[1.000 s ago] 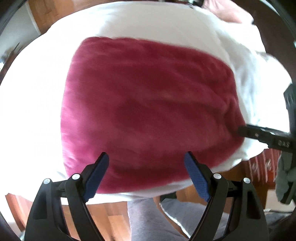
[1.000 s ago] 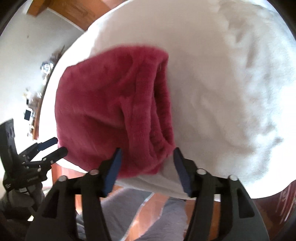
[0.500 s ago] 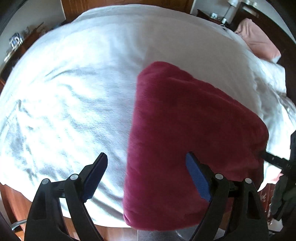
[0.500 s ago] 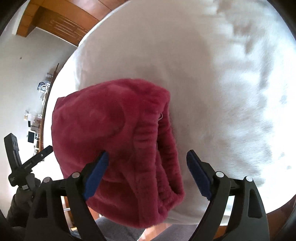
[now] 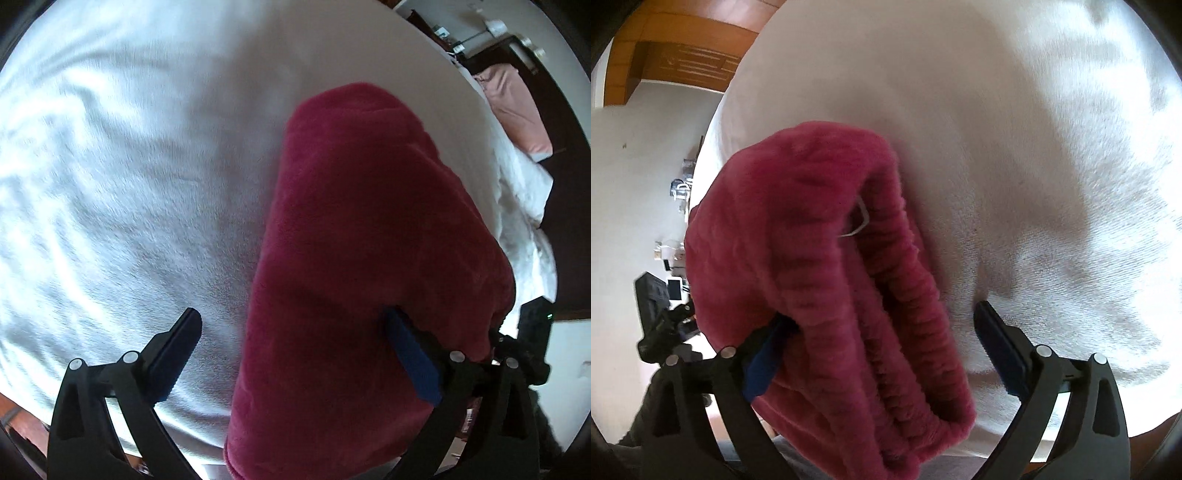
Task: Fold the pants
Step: 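Grasp the folded bundle with both grippers and lift it off the bed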
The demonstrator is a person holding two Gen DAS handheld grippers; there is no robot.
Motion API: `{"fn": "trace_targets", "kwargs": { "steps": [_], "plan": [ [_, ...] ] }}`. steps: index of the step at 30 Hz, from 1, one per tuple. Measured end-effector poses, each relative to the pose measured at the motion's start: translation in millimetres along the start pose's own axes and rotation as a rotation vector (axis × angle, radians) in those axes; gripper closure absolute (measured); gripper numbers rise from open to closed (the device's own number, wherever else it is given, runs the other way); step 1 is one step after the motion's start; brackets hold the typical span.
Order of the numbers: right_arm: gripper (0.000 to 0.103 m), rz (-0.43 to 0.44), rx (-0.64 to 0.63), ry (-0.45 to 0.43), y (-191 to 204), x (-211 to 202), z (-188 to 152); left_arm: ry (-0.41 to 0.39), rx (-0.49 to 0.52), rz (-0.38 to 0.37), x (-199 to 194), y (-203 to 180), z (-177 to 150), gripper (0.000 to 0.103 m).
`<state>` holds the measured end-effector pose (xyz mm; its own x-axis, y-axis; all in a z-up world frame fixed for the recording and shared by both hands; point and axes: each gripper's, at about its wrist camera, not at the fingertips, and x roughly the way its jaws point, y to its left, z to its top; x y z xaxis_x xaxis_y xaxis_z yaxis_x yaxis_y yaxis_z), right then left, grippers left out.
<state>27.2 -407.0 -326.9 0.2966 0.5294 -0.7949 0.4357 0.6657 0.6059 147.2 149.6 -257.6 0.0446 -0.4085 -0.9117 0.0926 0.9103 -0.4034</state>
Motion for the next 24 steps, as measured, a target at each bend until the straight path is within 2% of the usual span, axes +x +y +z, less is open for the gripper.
{"fn": "trace_targets", "kwargs": {
  "steps": [11,15,21,24],
  "plan": [
    [0.004,0.099,0.066,0.06,-4.9,27.1,6.8,0.099,-0.127,-0.154,22.8,27.3,7.1,0.005],
    [0.014,0.133,0.072,0.084,0.8,33.9,11.2,0.109,-0.155,-0.185,22.4,38.1,4.9,0.005],
    [0.025,0.14,0.084,0.071,-6.2,26.9,6.6,0.124,-0.164,-0.198,27.3,30.0,8.2,0.005],
    [0.031,0.147,0.086,0.07,-8.4,20.3,2.0,0.15,-0.195,-0.245,27.8,27.9,8.0,0.005]
  ]
}}
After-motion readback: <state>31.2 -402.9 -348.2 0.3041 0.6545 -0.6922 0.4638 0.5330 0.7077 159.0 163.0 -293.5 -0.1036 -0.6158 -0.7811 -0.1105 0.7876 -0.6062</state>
